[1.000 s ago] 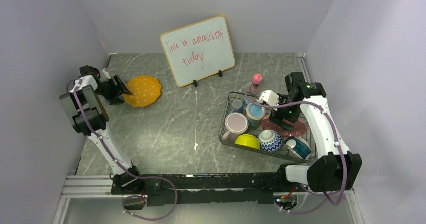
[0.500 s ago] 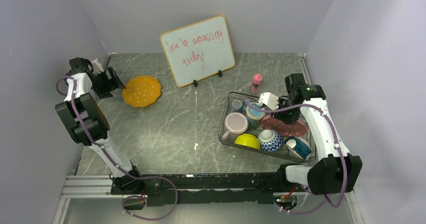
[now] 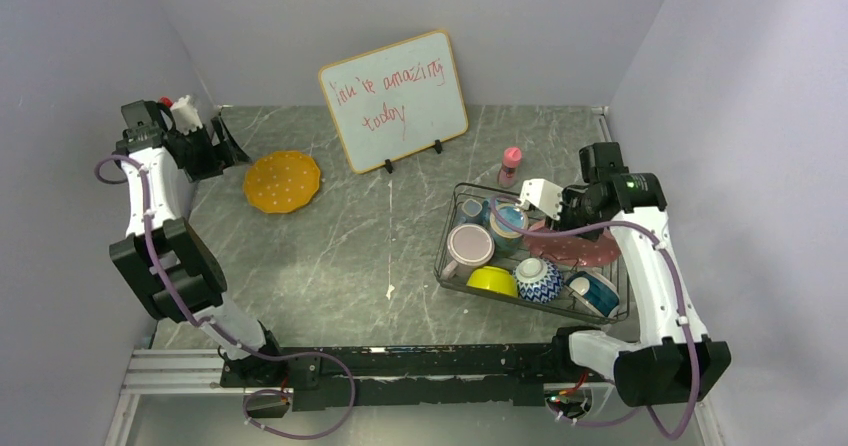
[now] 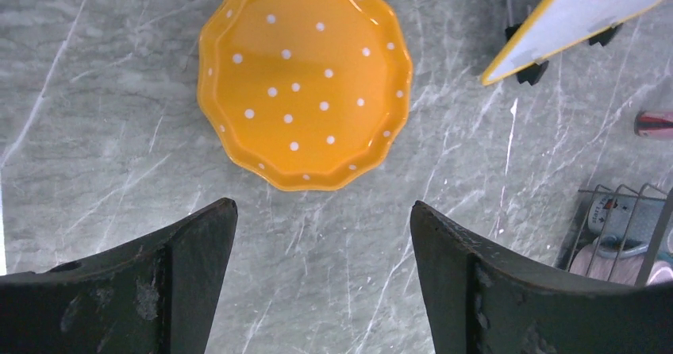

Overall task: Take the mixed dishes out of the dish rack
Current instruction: Pick up the plate from the dish rack.

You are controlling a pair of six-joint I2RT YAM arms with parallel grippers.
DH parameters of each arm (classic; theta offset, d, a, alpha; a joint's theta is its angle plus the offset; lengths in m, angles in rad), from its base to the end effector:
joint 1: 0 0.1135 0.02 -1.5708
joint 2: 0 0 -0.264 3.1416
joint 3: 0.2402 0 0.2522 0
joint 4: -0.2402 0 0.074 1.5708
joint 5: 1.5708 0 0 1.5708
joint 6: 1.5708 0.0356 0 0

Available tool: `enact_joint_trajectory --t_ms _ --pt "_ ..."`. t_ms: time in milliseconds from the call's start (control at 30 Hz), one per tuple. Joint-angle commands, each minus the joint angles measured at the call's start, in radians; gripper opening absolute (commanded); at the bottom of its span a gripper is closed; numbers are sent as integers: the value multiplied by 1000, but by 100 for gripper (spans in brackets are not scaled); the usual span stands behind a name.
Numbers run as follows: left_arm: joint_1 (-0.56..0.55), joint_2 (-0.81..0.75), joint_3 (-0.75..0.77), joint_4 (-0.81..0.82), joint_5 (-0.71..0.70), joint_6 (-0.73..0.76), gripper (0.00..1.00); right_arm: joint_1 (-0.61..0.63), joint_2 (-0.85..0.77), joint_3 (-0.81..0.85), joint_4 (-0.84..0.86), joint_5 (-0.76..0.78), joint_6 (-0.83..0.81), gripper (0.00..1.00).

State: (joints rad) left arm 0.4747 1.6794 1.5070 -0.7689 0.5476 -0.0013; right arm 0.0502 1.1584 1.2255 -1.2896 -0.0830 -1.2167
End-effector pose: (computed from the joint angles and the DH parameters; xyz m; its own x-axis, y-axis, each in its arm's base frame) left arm 0.3302 0.1488 0.3086 -0.7188 -0.3706 -0.5882 -0.1185 0.8990 -0.4216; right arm 0.1915 0.0126 0.3288 -0.2521 -0.9486 -0.1914 -0.9077 0.3004 -0.2931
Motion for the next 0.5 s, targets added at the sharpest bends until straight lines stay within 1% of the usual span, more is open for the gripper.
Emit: enact_joint_trajectory --t_ms 0,200,467 --pt "-18 -77 -3 -12 45 47 85 -5 -65 138 -3 -11 -14 0" --pt "-61 -121 9 -28 59 58 84 -5 -96 253 -32 -38 -19 0" --pt "-118 -150 -1 -11 134 23 84 -4 -121 388 -54 -79 -1 0"
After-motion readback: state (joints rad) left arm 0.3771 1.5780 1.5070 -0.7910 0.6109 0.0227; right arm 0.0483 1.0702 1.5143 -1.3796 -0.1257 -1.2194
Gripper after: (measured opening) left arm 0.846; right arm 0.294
